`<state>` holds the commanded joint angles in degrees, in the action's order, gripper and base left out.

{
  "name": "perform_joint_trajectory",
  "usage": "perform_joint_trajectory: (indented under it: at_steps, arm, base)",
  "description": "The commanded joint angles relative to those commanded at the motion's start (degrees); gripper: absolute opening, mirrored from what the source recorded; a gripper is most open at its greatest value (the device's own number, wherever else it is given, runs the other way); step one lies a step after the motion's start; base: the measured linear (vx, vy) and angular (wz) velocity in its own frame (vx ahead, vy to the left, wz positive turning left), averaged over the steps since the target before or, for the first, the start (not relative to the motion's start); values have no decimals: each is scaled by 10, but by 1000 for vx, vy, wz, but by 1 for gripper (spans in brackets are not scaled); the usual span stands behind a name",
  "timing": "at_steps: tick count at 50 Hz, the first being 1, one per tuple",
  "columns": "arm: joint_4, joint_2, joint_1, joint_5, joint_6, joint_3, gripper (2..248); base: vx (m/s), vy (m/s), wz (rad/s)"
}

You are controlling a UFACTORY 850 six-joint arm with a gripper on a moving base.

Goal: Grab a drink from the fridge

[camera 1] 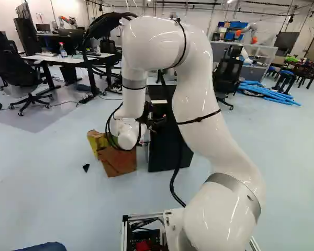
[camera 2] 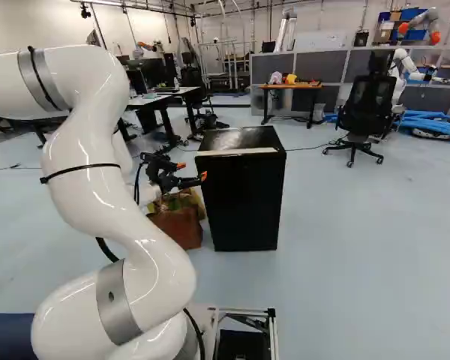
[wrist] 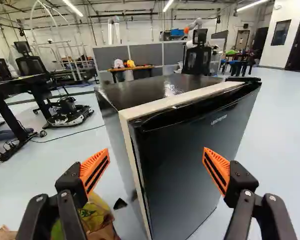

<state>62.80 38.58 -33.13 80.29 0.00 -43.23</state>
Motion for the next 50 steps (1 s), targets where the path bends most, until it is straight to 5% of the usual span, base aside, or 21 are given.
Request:
perform_joint_trajectory:
  at_steps: [50]
  arm:
    - [0,23,28,0,0,-41,247]
  base:
    - [0,0,0]
